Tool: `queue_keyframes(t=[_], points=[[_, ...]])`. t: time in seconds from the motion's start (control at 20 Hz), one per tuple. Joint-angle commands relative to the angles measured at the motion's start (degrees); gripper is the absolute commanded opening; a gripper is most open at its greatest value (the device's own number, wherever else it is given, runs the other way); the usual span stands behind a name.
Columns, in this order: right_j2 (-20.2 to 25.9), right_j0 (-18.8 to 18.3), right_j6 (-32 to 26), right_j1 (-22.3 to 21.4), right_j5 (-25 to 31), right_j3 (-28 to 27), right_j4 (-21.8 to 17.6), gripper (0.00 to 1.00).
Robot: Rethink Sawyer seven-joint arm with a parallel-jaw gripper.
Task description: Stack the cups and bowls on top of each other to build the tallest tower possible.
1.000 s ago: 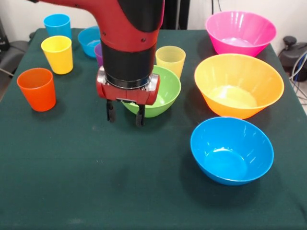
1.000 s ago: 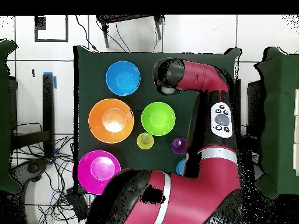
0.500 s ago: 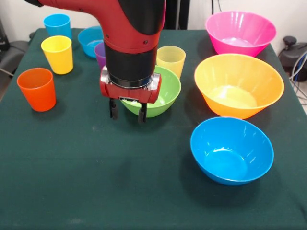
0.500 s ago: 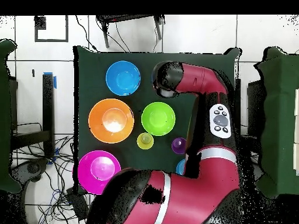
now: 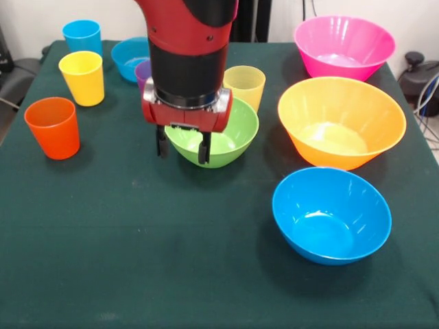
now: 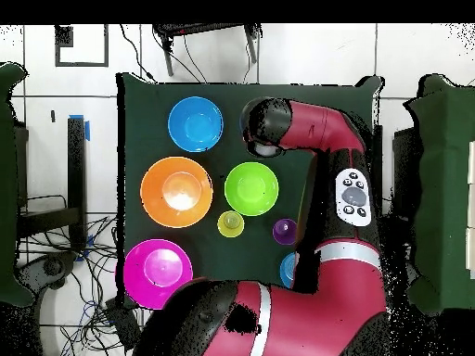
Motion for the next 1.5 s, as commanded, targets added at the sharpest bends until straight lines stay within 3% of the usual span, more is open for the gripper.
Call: queue_keyframes(t=[0.05,0.5,0.75,1.0,1.25,1.5], points=[[2.83,-0.24,-2.23,-5.14,2.61,7.57,-0.92,1.0],[3.89,-1.3,-3.02,-4.0,0.05,7.93,-1.9,1.0],[4.29,-2.92,-2.77,-6.65,-5.64,16.09,-2.39,1.0],[5.15,-4.62,-2.45,-6.52,-11.2,21.54,-3.5,1.0],[5.69,-6.0,-2.86,-3.73,-16.18,23.06,-5.07,1.0],[5.24,-5.92,-3.16,-1.87,-17.17,21.5,-6.01,1.0]])
